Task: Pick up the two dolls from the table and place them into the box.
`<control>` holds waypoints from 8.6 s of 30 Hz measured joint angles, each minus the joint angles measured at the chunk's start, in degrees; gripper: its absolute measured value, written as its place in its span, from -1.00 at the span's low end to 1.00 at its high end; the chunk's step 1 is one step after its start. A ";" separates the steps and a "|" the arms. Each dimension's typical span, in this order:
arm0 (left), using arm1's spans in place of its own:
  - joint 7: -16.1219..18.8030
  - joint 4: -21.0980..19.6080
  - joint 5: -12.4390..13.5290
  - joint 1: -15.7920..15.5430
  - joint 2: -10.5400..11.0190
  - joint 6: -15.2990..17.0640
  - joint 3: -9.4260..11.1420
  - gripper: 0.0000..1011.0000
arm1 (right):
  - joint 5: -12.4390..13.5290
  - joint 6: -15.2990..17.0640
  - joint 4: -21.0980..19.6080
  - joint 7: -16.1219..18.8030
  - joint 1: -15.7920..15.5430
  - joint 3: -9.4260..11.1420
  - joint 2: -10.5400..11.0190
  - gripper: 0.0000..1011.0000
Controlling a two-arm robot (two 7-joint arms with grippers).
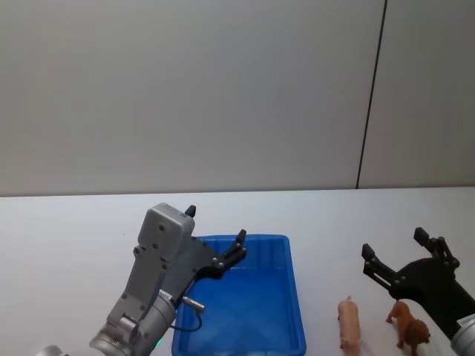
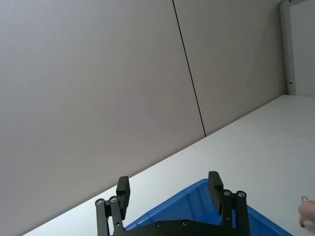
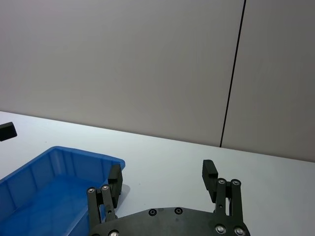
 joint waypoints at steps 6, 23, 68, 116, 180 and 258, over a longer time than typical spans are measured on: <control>0.00 0.00 0.00 0.00 0.00 0.00 0.00 0.98 | 0.00 0.00 0.00 0.00 0.00 0.00 0.00 0.98; 0.00 0.00 0.00 0.00 0.00 0.00 0.00 0.98 | 0.00 0.00 0.02 0.04 0.00 0.00 0.03 0.98; 0.00 0.00 0.00 0.00 0.00 0.00 0.00 0.98 | 6.54 11.58 3.98 9.70 -3.95 4.38 7.80 0.98; 0.00 0.00 0.00 0.00 0.00 0.00 0.00 0.98 | 1.55 5.75 2.09 10.81 -1.28 3.25 6.05 -0.17; 0.00 0.00 0.00 0.00 0.00 0.00 0.00 0.98 | 4.47 13.66 8.34 21.88 8.05 -0.91 1.11 0.98; 0.00 0.00 0.00 0.00 0.00 0.00 0.00 0.98 | -0.62 12.29 5.86 16.79 8.13 -3.43 -0.62 -0.48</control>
